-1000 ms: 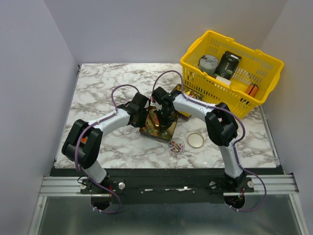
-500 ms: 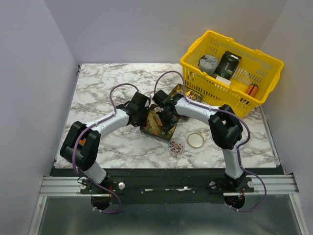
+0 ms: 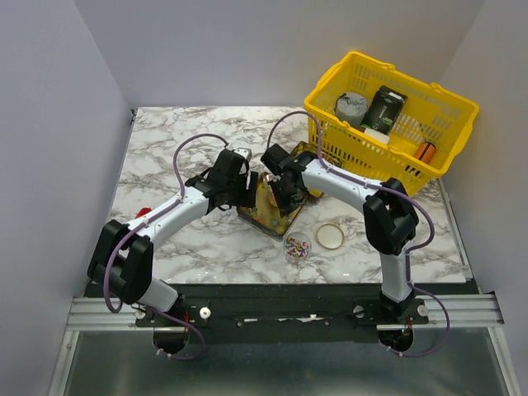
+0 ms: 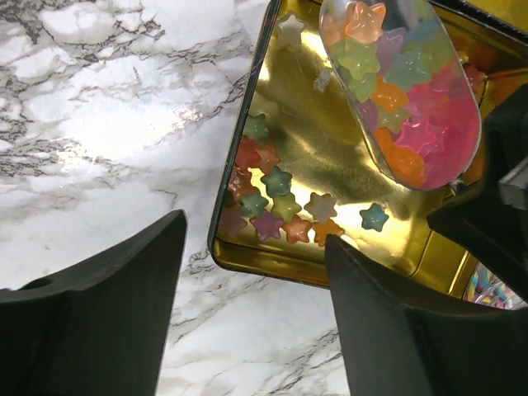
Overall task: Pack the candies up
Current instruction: Scoop the fake candies from the storage box.
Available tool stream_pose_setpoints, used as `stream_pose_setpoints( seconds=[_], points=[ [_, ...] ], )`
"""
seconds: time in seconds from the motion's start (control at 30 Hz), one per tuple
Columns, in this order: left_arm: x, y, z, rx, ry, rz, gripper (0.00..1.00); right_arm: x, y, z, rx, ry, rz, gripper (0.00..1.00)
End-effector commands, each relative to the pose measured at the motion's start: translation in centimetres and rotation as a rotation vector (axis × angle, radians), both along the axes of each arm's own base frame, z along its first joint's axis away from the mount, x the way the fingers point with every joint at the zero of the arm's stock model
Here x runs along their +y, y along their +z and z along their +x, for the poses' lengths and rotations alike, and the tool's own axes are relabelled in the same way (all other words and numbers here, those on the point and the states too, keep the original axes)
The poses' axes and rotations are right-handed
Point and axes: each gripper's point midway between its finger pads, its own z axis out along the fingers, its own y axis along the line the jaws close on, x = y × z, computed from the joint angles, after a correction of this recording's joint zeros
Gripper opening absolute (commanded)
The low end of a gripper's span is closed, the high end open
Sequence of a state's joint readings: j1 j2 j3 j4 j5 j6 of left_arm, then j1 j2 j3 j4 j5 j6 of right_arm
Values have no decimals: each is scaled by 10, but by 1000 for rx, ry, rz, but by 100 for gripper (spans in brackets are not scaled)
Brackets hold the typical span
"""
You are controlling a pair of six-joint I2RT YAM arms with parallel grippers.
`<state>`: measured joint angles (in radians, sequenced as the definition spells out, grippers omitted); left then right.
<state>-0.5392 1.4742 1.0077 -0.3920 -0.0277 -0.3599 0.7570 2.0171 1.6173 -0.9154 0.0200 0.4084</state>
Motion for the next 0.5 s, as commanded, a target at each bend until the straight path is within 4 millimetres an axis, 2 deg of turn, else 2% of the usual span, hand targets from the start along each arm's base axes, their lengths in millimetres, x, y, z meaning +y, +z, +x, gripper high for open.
stream_pose_setpoints(
  seconds=[0.0, 0.07, 0.23, 0.47],
  points=[
    [3, 21, 6, -83, 31, -16, 91, -1, 46, 11, -94, -51, 48, 1],
    [8, 27, 7, -114, 56, -16, 99, -3, 50, 10, -98, -58, 51, 1],
    [17, 36, 8, -173, 86, -23, 99, -5, 64, 5, -106, -71, 79, 1],
    [28, 60, 9, -283, 135, -48, 99, -12, 83, -3, -123, -80, 100, 1]
  ],
)
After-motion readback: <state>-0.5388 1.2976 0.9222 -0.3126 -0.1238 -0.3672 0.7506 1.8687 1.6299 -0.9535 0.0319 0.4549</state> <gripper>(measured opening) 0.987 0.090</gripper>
